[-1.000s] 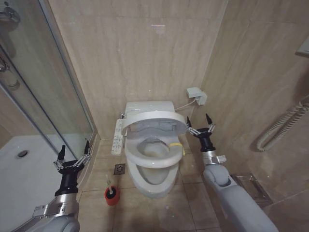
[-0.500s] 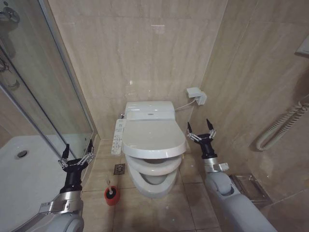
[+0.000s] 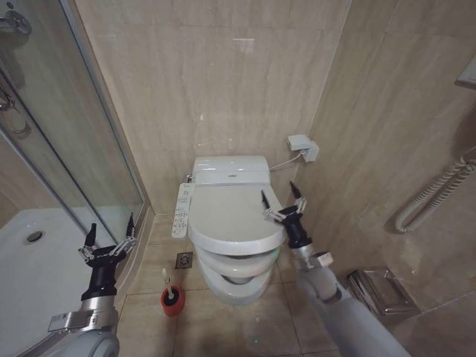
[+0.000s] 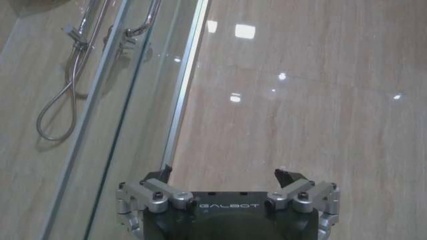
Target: Open the toilet lid, clean the toilet bowl with a toilet brush, close the toilet lid, and flush.
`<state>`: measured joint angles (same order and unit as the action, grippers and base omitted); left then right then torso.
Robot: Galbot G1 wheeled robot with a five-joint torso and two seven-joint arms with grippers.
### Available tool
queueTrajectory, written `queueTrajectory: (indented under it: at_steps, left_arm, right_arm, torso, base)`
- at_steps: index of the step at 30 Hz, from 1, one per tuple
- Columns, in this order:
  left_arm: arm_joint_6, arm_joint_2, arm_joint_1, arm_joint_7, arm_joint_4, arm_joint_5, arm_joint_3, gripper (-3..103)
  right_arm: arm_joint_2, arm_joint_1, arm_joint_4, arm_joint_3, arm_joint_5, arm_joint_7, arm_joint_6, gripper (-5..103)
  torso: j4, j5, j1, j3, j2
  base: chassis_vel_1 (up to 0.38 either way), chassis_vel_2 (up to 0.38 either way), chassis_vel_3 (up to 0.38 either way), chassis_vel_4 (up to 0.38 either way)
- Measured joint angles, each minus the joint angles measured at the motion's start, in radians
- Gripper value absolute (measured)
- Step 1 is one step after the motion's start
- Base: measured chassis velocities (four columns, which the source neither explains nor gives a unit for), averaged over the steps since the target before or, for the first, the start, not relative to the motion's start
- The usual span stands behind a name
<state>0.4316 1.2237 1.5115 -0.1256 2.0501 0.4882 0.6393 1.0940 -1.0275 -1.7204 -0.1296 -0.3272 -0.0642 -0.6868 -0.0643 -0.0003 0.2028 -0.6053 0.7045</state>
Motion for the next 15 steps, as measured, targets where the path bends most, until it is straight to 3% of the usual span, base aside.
queueTrajectory:
  at_steps: [8,15]
  left_arm:
    - [0.001,-0.026,-0.015,-0.002,-0.02,0.001,-0.007,100]
    - [0.0,-0.009,-0.02,-0.002,-0.026,-0.012,-0.041,100]
  right_arm:
    - [-0.009,-0.019,0.06,0.039,0.035,0.0,-0.013,100]
    - [0.047,-0.027,0.214,0.041,0.034,-0.001,-0.04,100]
  torso:
    - [0.0001,0.0001,0.0,0.0,0.0]
    - [0.0003,0.0002,0.0,0.0,0.0]
  base:
    - [0.0,0.0,0.0,0.0]
    - [0.0,0.0,0.0,0.0]
